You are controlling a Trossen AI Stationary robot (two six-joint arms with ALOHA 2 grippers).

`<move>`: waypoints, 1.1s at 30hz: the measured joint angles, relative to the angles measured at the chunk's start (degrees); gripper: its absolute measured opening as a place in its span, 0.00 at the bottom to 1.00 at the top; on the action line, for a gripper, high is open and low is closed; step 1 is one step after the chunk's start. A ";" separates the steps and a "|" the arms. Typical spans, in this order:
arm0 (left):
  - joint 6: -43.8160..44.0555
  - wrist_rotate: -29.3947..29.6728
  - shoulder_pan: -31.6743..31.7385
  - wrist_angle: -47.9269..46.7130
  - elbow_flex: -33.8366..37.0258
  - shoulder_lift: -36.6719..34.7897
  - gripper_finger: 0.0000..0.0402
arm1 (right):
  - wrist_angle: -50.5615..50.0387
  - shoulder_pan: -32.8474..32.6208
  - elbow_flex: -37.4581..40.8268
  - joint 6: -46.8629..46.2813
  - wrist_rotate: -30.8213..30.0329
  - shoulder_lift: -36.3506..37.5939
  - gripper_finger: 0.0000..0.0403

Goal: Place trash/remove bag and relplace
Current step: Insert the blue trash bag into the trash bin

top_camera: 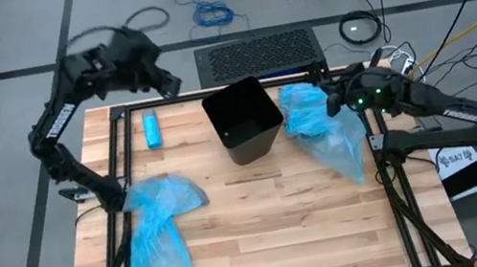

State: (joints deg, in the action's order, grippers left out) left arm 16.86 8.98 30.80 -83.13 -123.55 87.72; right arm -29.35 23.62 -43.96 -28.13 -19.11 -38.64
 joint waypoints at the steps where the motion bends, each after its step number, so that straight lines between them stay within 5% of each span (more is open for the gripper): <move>1: 1.35 2.26 -1.75 -0.02 1.21 -0.36 0.40 | -1.29 -0.73 -1.53 0.35 -0.19 -0.01 0.00; 9: 15.84 16.90 -13.54 1.60 19.97 -11.05 0.40 | -7.66 -5.21 -7.97 1.38 -0.99 0.01 0.00; 18: 44.85 18.25 -27.58 15.39 56.41 -31.02 0.40 | -11.23 -8.01 -8.07 0.43 -1.75 -0.01 0.00; 23: 59.57 18.06 -36.23 34.16 73.31 -36.59 0.40 | -11.75 -8.89 -8.07 0.09 -1.59 -0.01 0.00; 33: 64.41 15.75 -37.43 49.66 82.21 -36.35 0.45 | -11.69 -9.11 -8.07 -1.22 -1.42 -0.01 0.00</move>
State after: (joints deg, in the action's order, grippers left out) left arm 81.28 24.73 -6.63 -33.47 -41.34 51.37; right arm -41.04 14.50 -52.03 -29.34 -20.53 -38.65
